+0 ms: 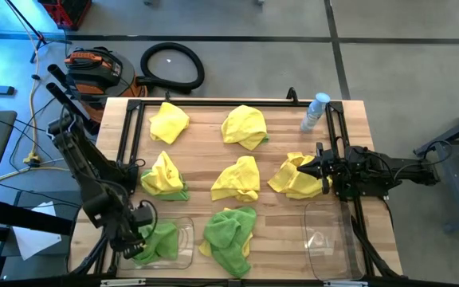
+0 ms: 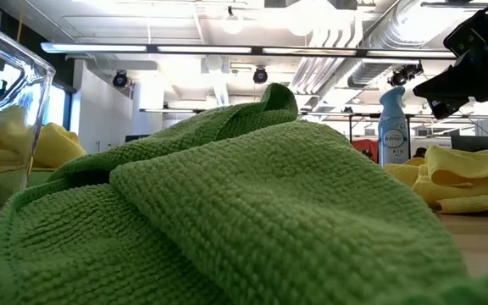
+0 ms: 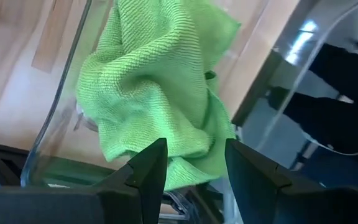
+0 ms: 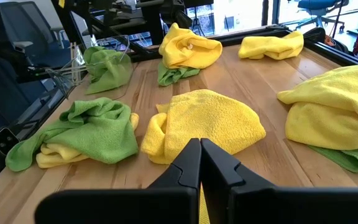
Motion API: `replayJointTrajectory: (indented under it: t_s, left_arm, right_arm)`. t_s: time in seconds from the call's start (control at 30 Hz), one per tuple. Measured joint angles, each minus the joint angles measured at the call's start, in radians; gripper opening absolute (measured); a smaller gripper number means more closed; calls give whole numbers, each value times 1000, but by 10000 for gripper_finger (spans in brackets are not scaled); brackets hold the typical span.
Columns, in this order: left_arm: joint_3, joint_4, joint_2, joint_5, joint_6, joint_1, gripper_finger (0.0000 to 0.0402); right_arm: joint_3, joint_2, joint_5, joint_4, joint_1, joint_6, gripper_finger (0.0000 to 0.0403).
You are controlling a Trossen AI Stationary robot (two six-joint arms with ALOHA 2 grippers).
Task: Sort microfiber towel by color & place in baskets
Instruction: Put the middle right yellow microfiber towel into the right transparent bin
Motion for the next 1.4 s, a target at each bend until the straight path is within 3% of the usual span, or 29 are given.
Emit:
replayJointTrajectory:
  t_s: [0.2, 0.47, 0.73, 0.9, 1.03, 1.23, 1.4]
  left_arm:
    - [0, 0, -41, -29, -20, 12, 152]
    - [0, 0, -73, -29, 57, 113, 152]
    - [0, 2, -85, -23, 129, 235, 152]
    - [0, 4, -85, -17, 173, 304, 152]
    - [0, 9, -85, -17, 175, 356, 152]
    - [0, 12, -85, -17, 178, 415, 152]
    - [0, 18, -85, -22, 278, 470, 151]
  right_arm:
    - [0, 0, 0, 0, 0, 0, 0]
    - [0, 0, 0, 0, 0, 0, 0]
    - [0, 0, 22, 0, 0, -303, 0]
    - [0, 0, 22, 2, 0, -333, 0]
    - [0, 0, -11, 24, 0, -45, 0]
    - [0, 1, 116, 75, 0, 377, 0]
    - [0, 1, 170, 77, 0, 500, 0]
